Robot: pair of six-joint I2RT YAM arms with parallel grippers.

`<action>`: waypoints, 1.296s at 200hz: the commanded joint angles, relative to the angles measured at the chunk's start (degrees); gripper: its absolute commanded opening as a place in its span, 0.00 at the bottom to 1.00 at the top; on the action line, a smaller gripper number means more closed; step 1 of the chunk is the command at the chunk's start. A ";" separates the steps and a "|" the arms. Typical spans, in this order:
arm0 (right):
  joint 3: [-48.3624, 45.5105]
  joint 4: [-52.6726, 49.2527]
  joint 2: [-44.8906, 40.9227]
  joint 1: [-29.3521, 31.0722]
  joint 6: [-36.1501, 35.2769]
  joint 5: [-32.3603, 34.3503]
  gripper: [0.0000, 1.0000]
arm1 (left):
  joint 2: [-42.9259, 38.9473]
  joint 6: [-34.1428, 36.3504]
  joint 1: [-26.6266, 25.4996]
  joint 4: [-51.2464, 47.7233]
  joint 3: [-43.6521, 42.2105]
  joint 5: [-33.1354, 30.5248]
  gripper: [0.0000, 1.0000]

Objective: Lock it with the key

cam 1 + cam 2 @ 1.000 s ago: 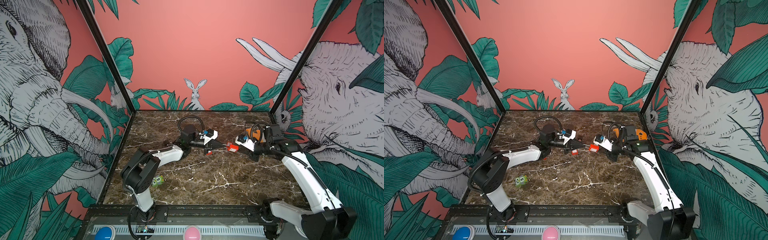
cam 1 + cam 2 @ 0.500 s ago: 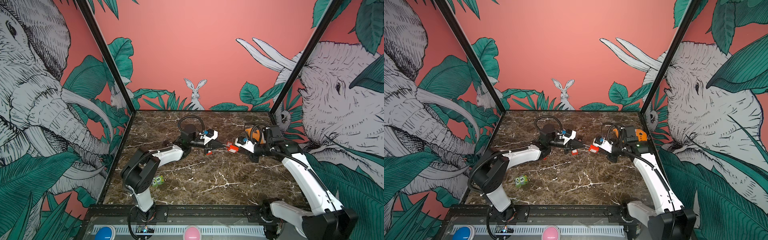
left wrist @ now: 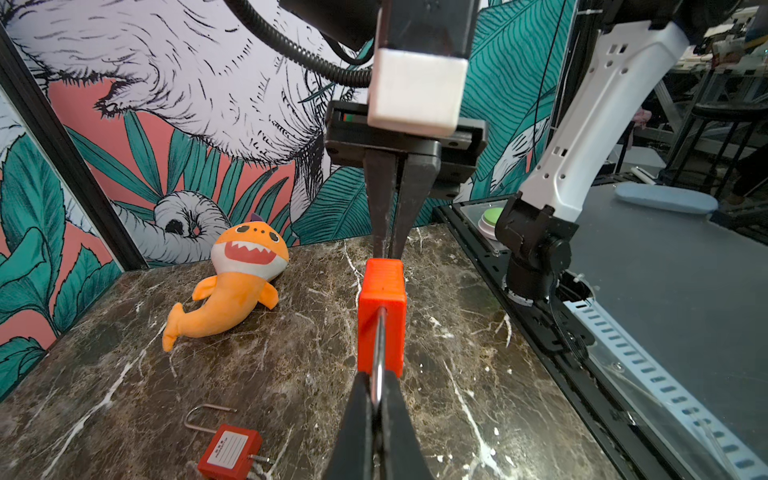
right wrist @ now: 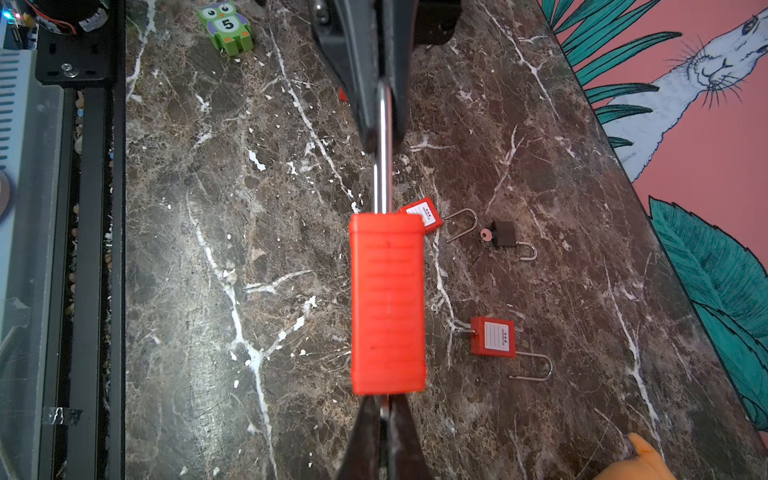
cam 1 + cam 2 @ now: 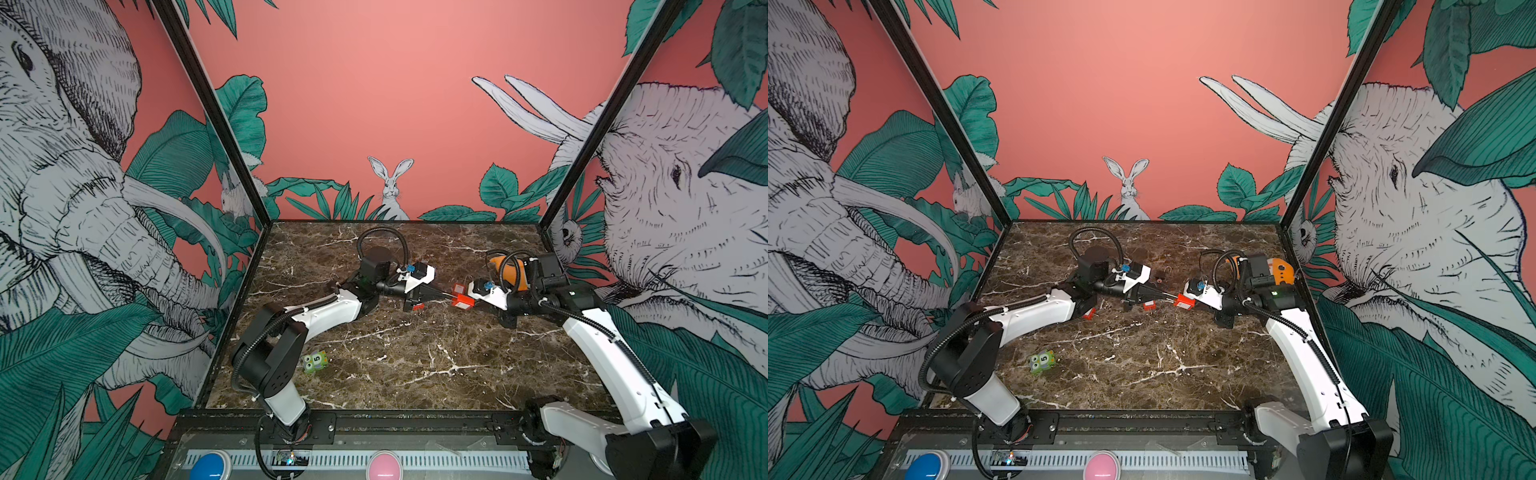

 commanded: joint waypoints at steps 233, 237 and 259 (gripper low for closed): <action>-16.40 19.53 -11.24 -2.72 42.91 15.58 0.00 | 11.74 25.39 -0.87 -79.98 30.65 -11.52 0.00; -16.52 19.37 -11.50 -2.66 43.95 15.54 0.00 | 12.48 25.89 -1.03 -81.10 31.21 -11.71 0.00; -17.73 19.03 -13.17 -2.73 50.27 15.58 0.00 | 16.09 30.03 -1.32 -88.32 34.86 -13.30 0.00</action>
